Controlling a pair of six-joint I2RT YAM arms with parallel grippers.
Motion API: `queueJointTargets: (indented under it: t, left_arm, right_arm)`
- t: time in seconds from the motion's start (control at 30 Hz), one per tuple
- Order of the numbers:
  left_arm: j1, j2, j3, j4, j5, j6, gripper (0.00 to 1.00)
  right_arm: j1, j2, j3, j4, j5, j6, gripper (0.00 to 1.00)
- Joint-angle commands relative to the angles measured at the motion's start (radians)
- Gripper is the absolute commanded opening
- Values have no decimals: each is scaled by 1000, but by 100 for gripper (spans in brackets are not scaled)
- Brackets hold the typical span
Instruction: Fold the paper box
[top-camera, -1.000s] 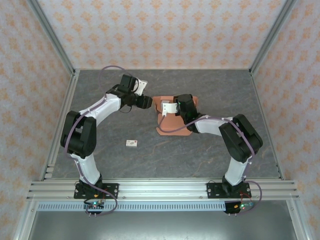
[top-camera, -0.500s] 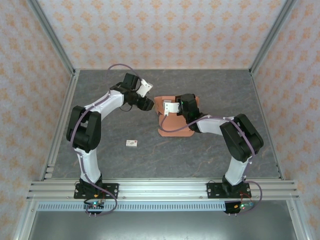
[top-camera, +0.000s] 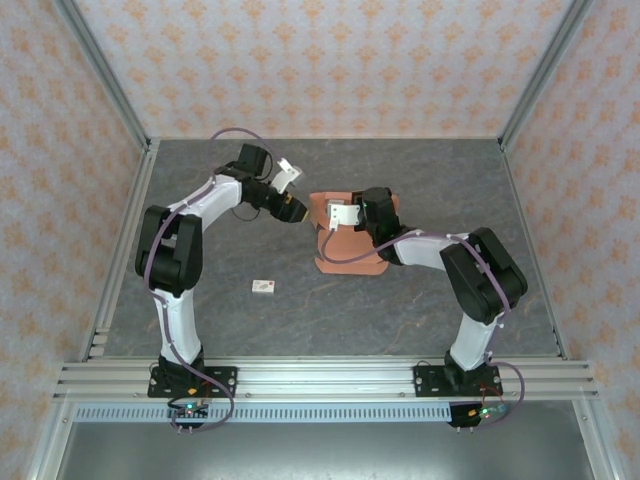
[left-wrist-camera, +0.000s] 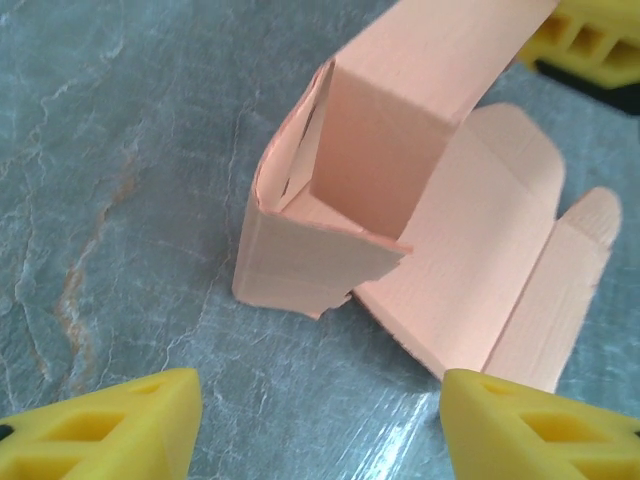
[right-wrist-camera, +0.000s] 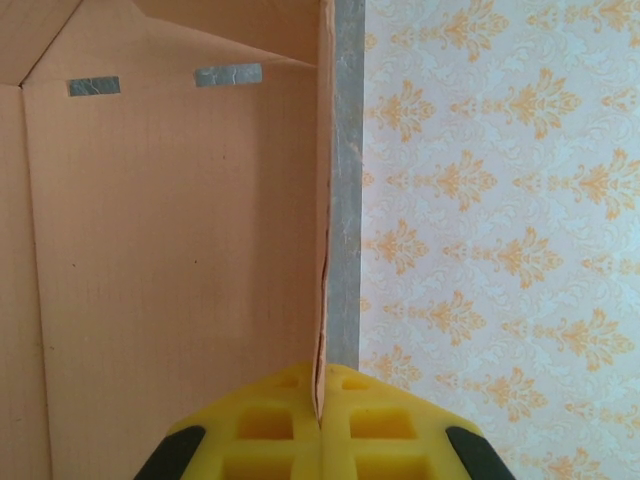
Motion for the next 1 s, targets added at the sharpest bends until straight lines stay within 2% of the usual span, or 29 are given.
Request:
queueJointTargets:
  t: [0.0, 0.17, 0.37, 0.53, 0.8, 0.97]
  left_arm:
    - [9, 36, 70, -43, 113, 5, 71]
    - [9, 77, 126, -11, 140, -63, 76]
    - [6, 188, 269, -90, 175, -90, 82]
    - [-6, 200, 272, -133, 213, -49, 82]
    - [-6, 145, 189, -125, 261, -12, 78]
    - [-6, 156, 185, -160, 308, 20, 66]
  right_arm:
    - [-4, 14, 20, -34, 4, 19, 0]
    - [-4, 16, 29, -42, 9, 21, 0]
    - [-3, 18, 37, -55, 15, 22, 0]
    - [-3, 19, 46, -65, 24, 28, 0]
    - [-4, 31, 47, -68, 28, 33, 0]
    - [-3, 29, 46, -64, 31, 36, 0]
